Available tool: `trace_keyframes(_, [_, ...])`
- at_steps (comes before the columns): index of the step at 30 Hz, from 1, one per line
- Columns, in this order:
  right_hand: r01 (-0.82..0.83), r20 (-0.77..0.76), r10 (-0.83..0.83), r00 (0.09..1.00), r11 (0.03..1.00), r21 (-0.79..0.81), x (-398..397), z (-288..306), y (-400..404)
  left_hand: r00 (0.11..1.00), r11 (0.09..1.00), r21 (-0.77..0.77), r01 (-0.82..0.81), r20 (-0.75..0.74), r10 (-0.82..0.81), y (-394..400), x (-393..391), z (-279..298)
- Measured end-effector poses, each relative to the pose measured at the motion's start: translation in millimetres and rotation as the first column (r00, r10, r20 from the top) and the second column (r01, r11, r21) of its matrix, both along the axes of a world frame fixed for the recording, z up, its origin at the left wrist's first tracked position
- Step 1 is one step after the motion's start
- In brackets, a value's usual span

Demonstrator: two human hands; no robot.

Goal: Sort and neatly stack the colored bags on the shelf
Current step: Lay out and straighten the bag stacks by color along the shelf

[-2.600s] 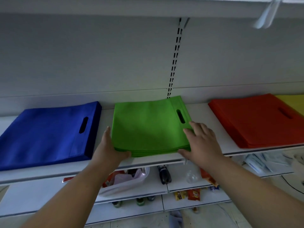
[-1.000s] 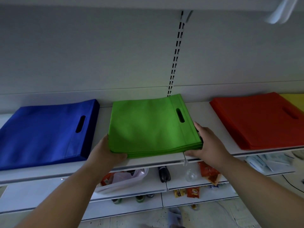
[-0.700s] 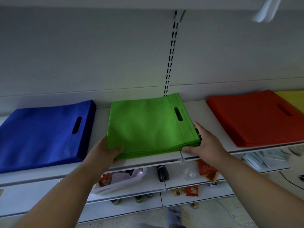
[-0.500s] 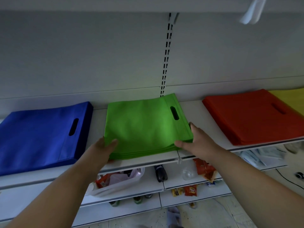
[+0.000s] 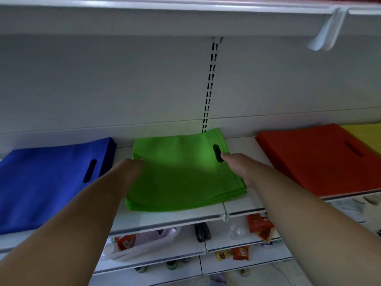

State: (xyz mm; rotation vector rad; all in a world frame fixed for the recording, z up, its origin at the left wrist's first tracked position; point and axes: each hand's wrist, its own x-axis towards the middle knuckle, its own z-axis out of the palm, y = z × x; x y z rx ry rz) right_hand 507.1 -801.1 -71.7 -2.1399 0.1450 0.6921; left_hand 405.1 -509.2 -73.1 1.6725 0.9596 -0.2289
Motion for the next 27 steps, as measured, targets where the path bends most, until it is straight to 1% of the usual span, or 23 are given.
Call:
trace_keyframes(3, [-0.039,0.060,0.037,0.998,0.999,0.026,-4,-4,-7,0.998,0.998,0.012,-0.061,-0.003,0.061,-2,-3,0])
trace_keyframes(5, [-0.054,0.086,0.049,0.995,0.996,0.066,-11,-7,-12,0.999,0.999,0.037,-0.040,0.028,0.039,-5,-6,-4])
trace_keyframes(6, [-0.046,0.090,0.037,0.995,0.994,0.095,-13,-7,-14,0.999,0.996,0.086,-0.009,0.047,0.005,-6,-8,-7])
trace_keyframes(7, [-0.021,0.108,0.007,0.994,0.991,0.129,-15,-8,-16,0.998,0.996,0.086,-0.003,0.062,-0.003,-8,-11,-9])
trace_keyframes(9, [0.028,0.158,-0.054,0.986,0.987,0.159,-19,-8,-22,0.997,1.000,-0.020,-0.009,0.080,0.010,-10,-16,-10])
trace_keyframes(11, [0.042,0.176,-0.069,0.982,0.987,0.152,-25,-11,-28,0.997,0.997,-0.066,-0.026,0.069,0.030,-9,-17,-12])
trace_keyframes(15, [-0.067,0.214,0.047,0.976,0.994,0.087,-37,-15,-27,0.996,0.998,-0.067,0.011,0.094,-0.005,-7,-14,-12])
trace_keyframes(17, [-0.076,0.200,0.059,0.978,0.994,0.079,-34,-13,-26,0.995,0.995,-0.104,-0.003,0.104,0.013,-8,-13,-10])
trace_keyframes(18, [-0.056,0.182,0.038,0.983,0.994,0.092,-32,-12,-26,0.994,0.992,-0.125,-0.025,0.100,0.037,-8,-13,-8])
trace_keyframes(21, [0.057,0.100,-0.077,0.992,0.980,0.190,-20,-10,-27,0.993,0.983,-0.169,-0.070,0.079,0.084,-7,-13,-4])
trace_keyframes(23, [0.106,0.023,-0.113,0.993,0.973,0.203,-7,-6,-23,0.992,0.976,-0.197,-0.091,0.069,0.106,-5,-7,-1])
trace_keyframes(25, [0.123,-0.024,-0.121,0.992,0.966,0.226,7,0,-12,0.990,0.977,-0.193,-0.095,0.083,0.113,-2,3,3])
trace_keyframes(27, [0.127,-0.027,-0.124,0.992,0.966,0.223,20,4,-1,0.987,0.975,-0.192,-0.111,0.094,0.131,2,14,4])
